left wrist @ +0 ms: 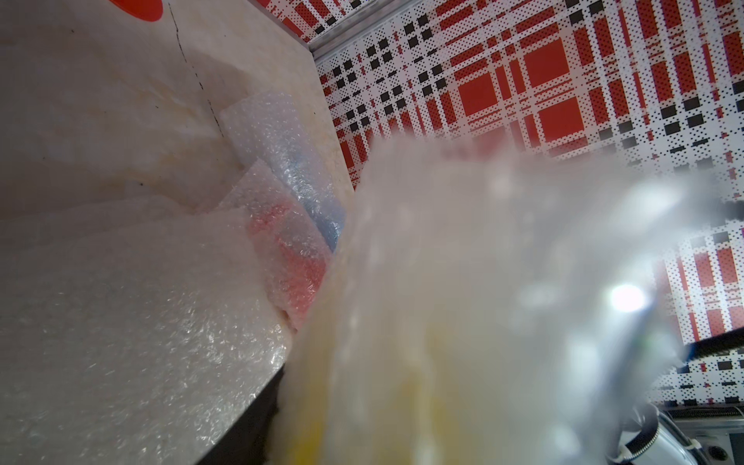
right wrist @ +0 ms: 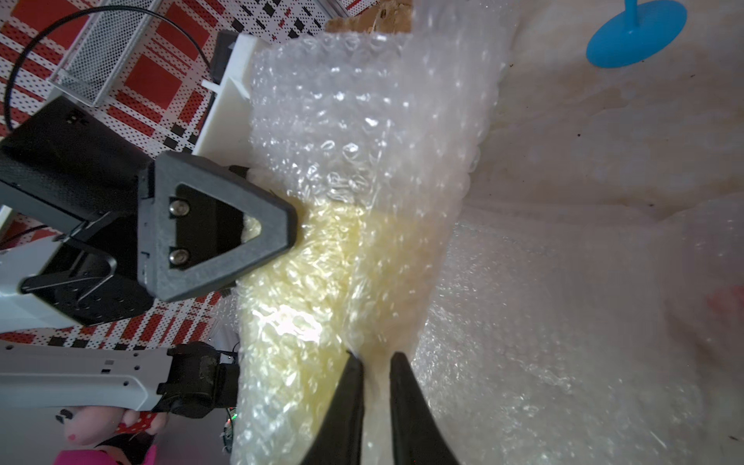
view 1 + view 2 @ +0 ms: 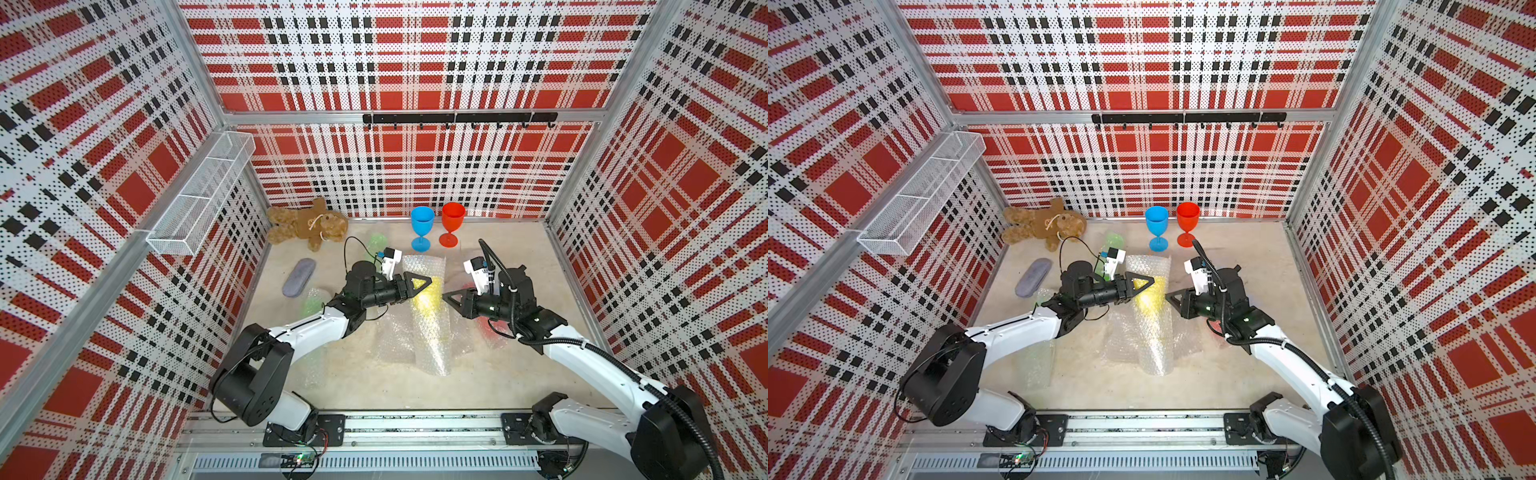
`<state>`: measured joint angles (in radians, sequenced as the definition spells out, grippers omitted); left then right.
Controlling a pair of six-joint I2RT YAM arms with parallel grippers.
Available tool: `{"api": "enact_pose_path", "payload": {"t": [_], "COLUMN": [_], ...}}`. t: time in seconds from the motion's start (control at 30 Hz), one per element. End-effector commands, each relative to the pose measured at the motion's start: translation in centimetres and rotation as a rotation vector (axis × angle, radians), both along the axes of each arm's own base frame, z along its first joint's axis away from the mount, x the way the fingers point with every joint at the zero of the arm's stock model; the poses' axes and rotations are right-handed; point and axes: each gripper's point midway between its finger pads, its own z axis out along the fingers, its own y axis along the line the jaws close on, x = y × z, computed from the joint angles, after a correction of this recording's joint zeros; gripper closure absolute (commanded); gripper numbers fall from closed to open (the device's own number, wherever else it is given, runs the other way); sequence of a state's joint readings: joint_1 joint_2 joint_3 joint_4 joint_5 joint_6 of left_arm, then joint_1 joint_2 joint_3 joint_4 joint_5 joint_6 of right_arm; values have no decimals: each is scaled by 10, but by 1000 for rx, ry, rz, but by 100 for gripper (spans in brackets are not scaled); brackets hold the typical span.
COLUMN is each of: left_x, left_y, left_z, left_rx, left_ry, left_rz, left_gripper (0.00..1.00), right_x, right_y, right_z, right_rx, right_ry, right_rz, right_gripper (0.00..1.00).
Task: Unpack wine glasses from bubble wrap
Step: Place the bubble wrap at the center of the board.
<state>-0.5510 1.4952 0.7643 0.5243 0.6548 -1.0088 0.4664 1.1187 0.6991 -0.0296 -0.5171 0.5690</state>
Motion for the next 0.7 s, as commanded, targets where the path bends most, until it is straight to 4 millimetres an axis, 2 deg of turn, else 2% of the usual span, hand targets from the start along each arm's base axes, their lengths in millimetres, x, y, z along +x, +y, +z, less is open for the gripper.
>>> {"api": "enact_pose_path", "payload": {"t": [0.0, 0.13, 0.3, 0.37, 0.4, 0.47, 0.67], "left_x": [-3, -5, -4, -2, -2, 0, 5], "left_y": [-1, -3, -2, -2, -3, -4, 2], "left_z": [5, -2, -11, -18, -21, -29, -52], "left_rx": [-30, -28, -30, -32, -33, -28, -2], "left_ry": [-13, 5, 35, 60, 74, 102, 170], "left_rz": [-27, -37, -17, -4, -3, 3, 21], "left_gripper": [49, 49, 50, 50, 49, 46, 22], "right_x": [7, 8, 5, 5, 5, 6, 10], "right_y": [-7, -7, -1, 1, 1, 1, 5], "right_z": [-18, -30, -46, -50, -52, -52, -49], "right_rx": [-41, -81, -127, -133, -137, -132, -131], "right_ry": [21, 25, 54, 63, 68, 72, 111], "right_rz": [-45, -37, -21, -15, -18, -25, -24], "right_gripper": [95, 96, 83, 85, 89, 100, 100]}}
